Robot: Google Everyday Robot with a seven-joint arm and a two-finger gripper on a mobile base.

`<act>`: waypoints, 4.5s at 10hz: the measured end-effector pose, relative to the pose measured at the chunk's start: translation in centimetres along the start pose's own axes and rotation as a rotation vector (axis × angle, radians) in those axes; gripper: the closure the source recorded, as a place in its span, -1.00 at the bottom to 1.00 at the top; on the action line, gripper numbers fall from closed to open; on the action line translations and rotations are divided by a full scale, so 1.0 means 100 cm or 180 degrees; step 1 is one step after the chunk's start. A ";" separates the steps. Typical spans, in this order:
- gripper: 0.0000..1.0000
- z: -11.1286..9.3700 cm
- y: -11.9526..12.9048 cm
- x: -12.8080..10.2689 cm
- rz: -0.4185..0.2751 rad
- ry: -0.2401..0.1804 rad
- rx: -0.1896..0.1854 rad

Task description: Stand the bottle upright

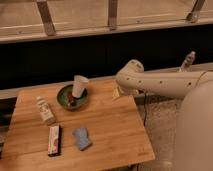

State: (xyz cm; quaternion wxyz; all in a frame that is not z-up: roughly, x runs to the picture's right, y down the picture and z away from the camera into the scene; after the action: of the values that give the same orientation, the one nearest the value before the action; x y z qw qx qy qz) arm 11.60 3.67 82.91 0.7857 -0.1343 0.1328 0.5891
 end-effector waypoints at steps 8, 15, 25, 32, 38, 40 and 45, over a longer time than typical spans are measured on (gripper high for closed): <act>-0.60 -0.050 0.144 -0.100 -0.1190 -0.0321 0.0063; -0.60 -0.068 0.244 -0.100 -0.1798 -0.0352 -0.0067; -0.60 -0.060 0.306 -0.154 -0.2144 -0.0459 -0.0370; -0.60 -0.094 0.476 -0.200 -0.2665 -0.0559 -0.0611; -0.60 -0.086 0.498 -0.189 -0.2634 -0.0456 -0.0637; -0.60 -0.075 0.493 -0.182 -0.2593 -0.0348 -0.0672; -0.60 -0.025 0.479 -0.137 -0.2379 -0.0030 -0.0934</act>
State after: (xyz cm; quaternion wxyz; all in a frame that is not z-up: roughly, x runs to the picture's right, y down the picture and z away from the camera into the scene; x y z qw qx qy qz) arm -38.24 3.48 82.96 0.9189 -0.2815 -0.0143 0.2760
